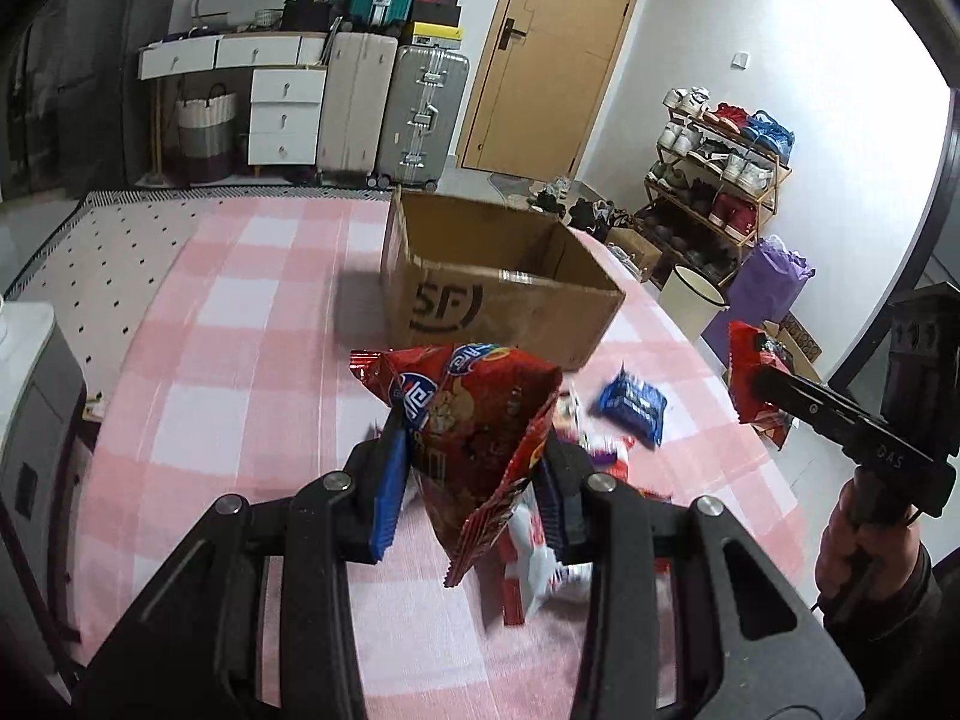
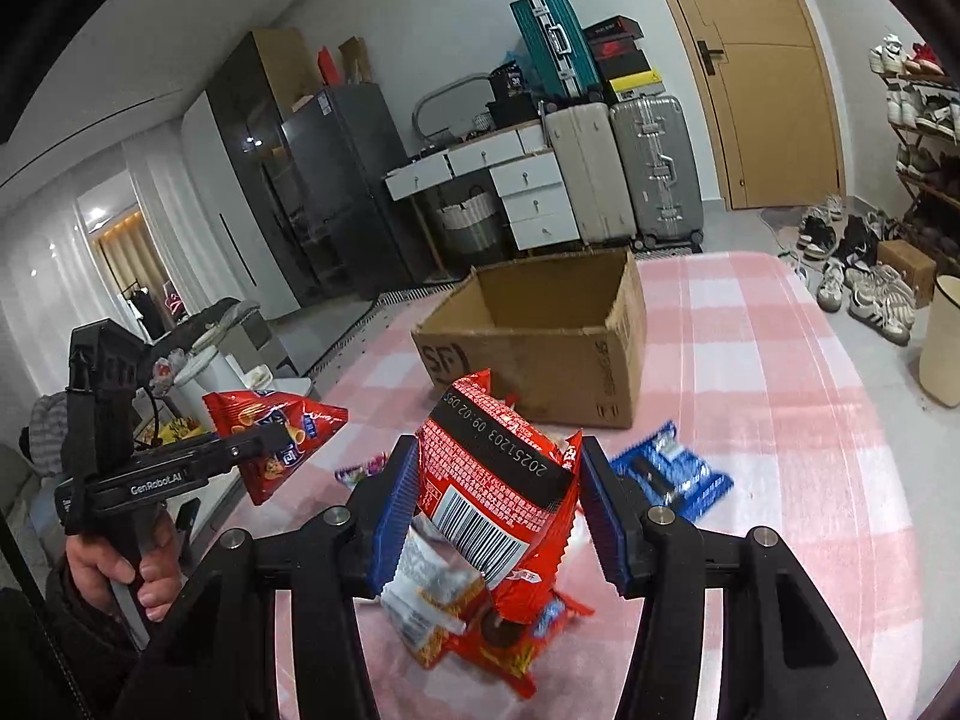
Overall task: Organize snacks
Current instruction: 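Lift the red chip bag with the left gripper and carry it over the box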
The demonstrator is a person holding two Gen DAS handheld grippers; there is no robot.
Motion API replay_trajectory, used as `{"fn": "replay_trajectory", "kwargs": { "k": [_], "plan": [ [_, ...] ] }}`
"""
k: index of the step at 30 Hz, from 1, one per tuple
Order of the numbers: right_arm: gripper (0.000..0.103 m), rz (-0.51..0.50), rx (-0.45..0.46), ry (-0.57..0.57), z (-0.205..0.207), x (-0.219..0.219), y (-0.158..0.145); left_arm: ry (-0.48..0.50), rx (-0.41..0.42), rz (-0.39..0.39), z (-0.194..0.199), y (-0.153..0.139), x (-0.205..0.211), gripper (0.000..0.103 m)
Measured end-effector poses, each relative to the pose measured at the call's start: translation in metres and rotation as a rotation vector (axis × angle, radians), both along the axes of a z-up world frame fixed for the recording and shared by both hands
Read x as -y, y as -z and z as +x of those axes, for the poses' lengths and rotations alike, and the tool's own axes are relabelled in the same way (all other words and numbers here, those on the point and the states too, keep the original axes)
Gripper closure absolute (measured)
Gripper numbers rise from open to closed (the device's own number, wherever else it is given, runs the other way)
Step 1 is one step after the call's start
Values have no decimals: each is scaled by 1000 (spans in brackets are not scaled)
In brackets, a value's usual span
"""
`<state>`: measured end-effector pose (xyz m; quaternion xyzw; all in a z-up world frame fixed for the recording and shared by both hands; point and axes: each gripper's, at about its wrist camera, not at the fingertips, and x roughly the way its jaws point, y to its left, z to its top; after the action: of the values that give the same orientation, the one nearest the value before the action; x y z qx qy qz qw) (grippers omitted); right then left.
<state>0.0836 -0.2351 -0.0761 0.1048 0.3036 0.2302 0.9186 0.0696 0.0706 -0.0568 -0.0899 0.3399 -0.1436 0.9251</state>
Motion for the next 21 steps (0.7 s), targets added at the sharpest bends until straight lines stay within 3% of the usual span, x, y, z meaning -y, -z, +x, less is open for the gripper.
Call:
{"fn": "replay_trajectory", "kwargs": {
  "k": [11,21],
  "plan": [
    [50,9,62,-31,38,-2,-43,27,34,22,50,-51,6,69],
    [50,3,76,-46,98,-15,-71,60,47,-6,123,-98,43,69]
  ]
}}
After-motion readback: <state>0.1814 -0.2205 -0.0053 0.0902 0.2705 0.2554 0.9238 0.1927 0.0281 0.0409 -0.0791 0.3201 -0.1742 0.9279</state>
